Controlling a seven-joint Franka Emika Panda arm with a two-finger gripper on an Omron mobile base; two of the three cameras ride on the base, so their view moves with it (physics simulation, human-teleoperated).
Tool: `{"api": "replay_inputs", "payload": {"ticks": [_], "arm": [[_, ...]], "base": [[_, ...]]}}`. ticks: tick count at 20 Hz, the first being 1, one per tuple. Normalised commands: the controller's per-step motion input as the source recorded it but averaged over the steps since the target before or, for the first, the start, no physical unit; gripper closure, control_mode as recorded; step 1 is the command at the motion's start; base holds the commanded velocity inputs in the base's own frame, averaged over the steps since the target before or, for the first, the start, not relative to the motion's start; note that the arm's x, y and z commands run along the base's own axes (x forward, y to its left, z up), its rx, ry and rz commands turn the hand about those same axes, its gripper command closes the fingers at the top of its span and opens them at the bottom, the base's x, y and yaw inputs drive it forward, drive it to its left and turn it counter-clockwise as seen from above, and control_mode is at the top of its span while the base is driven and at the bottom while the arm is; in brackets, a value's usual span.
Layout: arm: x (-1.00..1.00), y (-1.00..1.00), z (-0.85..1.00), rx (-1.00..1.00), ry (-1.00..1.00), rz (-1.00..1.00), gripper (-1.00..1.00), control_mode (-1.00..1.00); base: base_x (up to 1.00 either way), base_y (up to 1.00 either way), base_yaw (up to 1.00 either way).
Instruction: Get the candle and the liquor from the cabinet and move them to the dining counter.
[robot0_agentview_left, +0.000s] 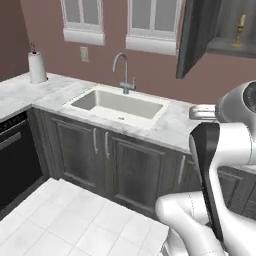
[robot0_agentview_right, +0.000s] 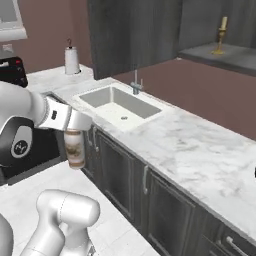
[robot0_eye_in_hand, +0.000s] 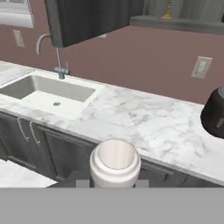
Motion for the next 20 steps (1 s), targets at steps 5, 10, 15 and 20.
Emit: {"api": "replay_inputs", "payload": {"ticks": [5, 10, 15, 20], "arm": [[0.00, 0.00, 0.00, 0.00, 0.00, 0.00, 1.00, 1.00], [0.00, 0.00, 0.00, 0.00, 0.00, 0.00, 1.00, 1.00], [0.00, 0.00, 0.00, 0.00, 0.00, 0.00, 1.00, 1.00], [0.00, 0.00, 0.00, 0.00, 0.00, 0.00, 1.00, 1.00]], "base": [[-0.16, 0.23, 0.91], [-0.04, 0.21, 0.91], [0.03, 0.14, 0.89], [0.23, 0.00, 0.88]]}}
